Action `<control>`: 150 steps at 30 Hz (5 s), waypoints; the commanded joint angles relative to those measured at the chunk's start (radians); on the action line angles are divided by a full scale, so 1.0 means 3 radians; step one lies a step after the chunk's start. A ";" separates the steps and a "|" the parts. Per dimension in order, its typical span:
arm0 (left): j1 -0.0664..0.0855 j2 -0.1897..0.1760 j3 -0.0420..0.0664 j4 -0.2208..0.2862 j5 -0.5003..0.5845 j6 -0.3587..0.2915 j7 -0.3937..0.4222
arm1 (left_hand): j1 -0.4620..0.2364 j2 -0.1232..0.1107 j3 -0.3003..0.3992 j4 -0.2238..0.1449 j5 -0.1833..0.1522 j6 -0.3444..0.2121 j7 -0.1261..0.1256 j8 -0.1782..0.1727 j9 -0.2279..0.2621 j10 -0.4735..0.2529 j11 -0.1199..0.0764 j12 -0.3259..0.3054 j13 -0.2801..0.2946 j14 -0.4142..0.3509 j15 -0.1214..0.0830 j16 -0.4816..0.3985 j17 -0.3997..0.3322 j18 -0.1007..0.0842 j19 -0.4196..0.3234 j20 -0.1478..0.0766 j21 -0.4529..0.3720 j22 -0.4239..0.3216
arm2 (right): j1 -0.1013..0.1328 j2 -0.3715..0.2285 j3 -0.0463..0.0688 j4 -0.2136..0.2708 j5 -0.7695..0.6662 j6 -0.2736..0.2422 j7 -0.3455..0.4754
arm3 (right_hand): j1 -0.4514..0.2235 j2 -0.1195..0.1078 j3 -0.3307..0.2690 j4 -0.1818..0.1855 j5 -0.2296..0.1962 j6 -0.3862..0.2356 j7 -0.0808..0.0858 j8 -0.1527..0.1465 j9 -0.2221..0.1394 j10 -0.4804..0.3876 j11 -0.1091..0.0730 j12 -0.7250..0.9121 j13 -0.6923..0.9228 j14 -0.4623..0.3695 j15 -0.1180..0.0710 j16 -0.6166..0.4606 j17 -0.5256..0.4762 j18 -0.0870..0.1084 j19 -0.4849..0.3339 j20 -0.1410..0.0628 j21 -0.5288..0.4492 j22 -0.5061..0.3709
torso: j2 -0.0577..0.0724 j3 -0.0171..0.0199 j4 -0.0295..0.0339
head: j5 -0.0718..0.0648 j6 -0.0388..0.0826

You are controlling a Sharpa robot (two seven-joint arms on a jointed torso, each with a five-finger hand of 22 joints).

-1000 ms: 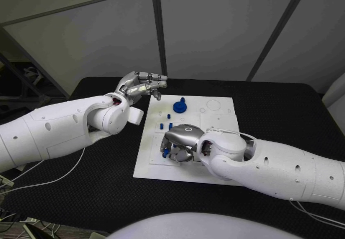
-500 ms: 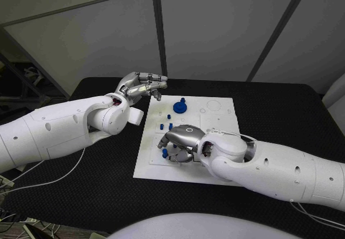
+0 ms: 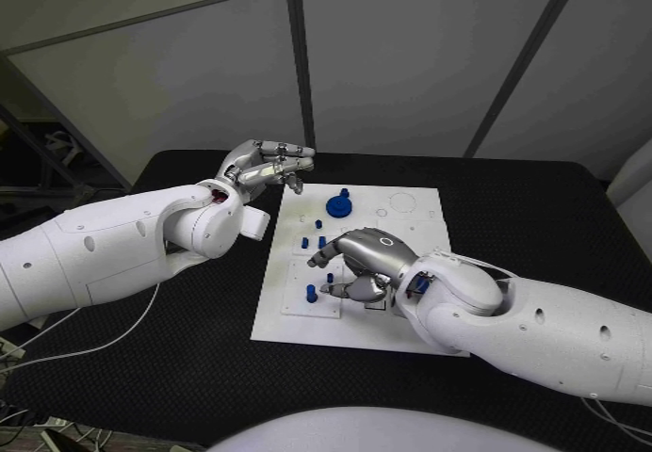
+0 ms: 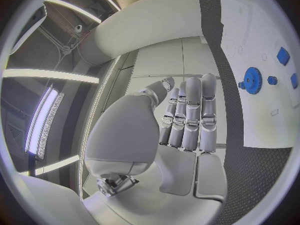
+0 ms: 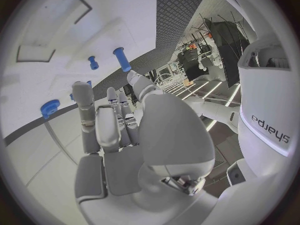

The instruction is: Assemble the parts on the task board

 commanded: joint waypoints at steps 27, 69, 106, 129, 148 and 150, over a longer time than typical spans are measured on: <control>0.0002 0.0014 -0.0004 -0.0032 0.0002 0.0044 -0.0005 | -0.0017 0.0040 -0.0035 0.0008 -0.0002 -0.0005 0.0021 0.0013 -0.0001 -0.0032 0.0006 0.0033 0.0004 -0.0019 0.0005 -0.0006 -0.0007 -0.0059 -0.0024 0.0002 -0.0021 -0.0006 | 0.0043 -0.1543 0.0110 0.0695 0.0761 0.0088 -0.1120 | -0.0333 -0.0003 -0.0902 0.0769 0.0548 0.0187 -0.0267 0.0717 0.0562 0.1287 -0.0310 0.3446 0.3763 0.0319 -0.0255 0.0676 0.1461 -0.0161 0.0773 -0.0254 0.0738 0.1067 | -0.0057 -0.0004 -0.0092 | -0.0300 0.0053; 0.0001 0.0005 -0.0004 -0.0026 0.0002 0.0058 -0.0006 | -0.0023 0.0042 -0.0038 0.0012 -0.0003 -0.0005 0.0021 0.0014 -0.0001 -0.0033 0.0006 0.0036 0.0004 -0.0019 0.0005 -0.0005 -0.0008 -0.0059 -0.0024 0.0003 -0.0024 -0.0008 | -0.0180 -0.1059 0.0098 0.0436 0.0371 0.0417 -0.1528 | -0.0484 0.0035 -0.1190 0.0876 0.0417 0.0117 -0.0273 0.0830 0.0695 0.1298 -0.0306 0.3482 0.3882 0.0323 -0.0250 0.0687 0.1495 -0.0166 0.0780 -0.0241 0.0754 0.1101 | -0.0050 -0.0006 -0.0085 | -0.0281 0.0023; 0.0001 -0.0009 -0.0004 -0.0016 0.0002 0.0060 -0.0008 | -0.0028 0.0043 -0.0042 0.0016 -0.0002 -0.0006 0.0020 0.0015 -0.0001 -0.0036 0.0006 0.0040 0.0004 -0.0019 0.0005 -0.0004 -0.0010 -0.0059 -0.0024 0.0004 -0.0026 -0.0009 | -0.0212 -0.1049 0.0102 0.0613 0.0556 -0.0376 -0.1449 | -0.0327 0.0292 -0.1252 0.0870 0.0924 0.0260 -0.0363 0.0994 0.0871 0.1430 -0.0387 0.3578 0.4100 0.0350 -0.0314 0.0733 0.1624 -0.0193 0.0861 -0.0297 0.0848 0.1247 | -0.0055 -0.0009 -0.0077 | -0.0263 0.0030; 0.0001 -0.0002 -0.0004 -0.0016 0.0002 0.0065 -0.0008 | -0.0028 0.0043 -0.0042 0.0016 -0.0002 -0.0006 0.0020 0.0015 -0.0001 -0.0036 0.0006 0.0040 0.0004 -0.0019 0.0005 -0.0004 -0.0010 -0.0059 -0.0024 0.0004 -0.0026 -0.0009 | -0.0210 -0.0714 0.0103 0.0478 0.0757 0.0098 -0.1428 | -0.0607 0.0364 -0.1420 0.0878 0.0740 0.0273 -0.0379 0.1018 0.0957 0.1445 -0.0398 0.3553 0.4122 0.0349 -0.0325 0.0733 0.1626 -0.0194 0.0859 -0.0309 0.0849 0.1258 | -0.0046 -0.0007 -0.0082 | -0.0232 0.0024; 0.0001 0.0002 -0.0004 -0.0020 0.0002 0.0069 -0.0010 | -0.0028 0.0043 -0.0042 0.0016 -0.0002 -0.0006 0.0020 0.0015 -0.0001 -0.0036 0.0006 0.0040 0.0004 -0.0019 0.0005 -0.0004 -0.0010 -0.0059 -0.0024 0.0004 -0.0026 -0.0009 | -0.0210 -0.0611 0.0103 0.0395 0.0769 0.0125 -0.1445 | -0.1005 0.0328 -0.1602 0.0879 -0.0075 0.0241 -0.0379 0.1044 0.1067 0.1415 -0.0394 0.3473 0.4106 0.0343 -0.0326 0.0718 0.1598 -0.0185 0.0830 -0.0313 0.0813 0.1223 | -0.0049 -0.0007 -0.0087 | -0.0221 0.0016; 0.0001 0.0002 -0.0004 -0.0019 0.0002 0.0069 -0.0010 | -0.0028 0.0043 -0.0042 0.0016 -0.0002 -0.0006 0.0020 0.0015 -0.0001 -0.0036 0.0006 0.0040 0.0004 -0.0019 0.0005 -0.0004 -0.0010 -0.0059 -0.0024 0.0004 -0.0026 -0.0009 | -0.0210 -0.0608 0.0103 0.0390 0.0769 0.0120 -0.1444 | -0.1082 0.0285 -0.1568 0.0883 -0.0290 0.0222 -0.0370 0.1042 0.1083 0.1400 -0.0391 0.3445 0.4090 0.0342 -0.0318 0.0716 0.1594 -0.0183 0.0822 -0.0308 0.0802 0.1212 | -0.0049 -0.0007 -0.0087 | -0.0220 0.0015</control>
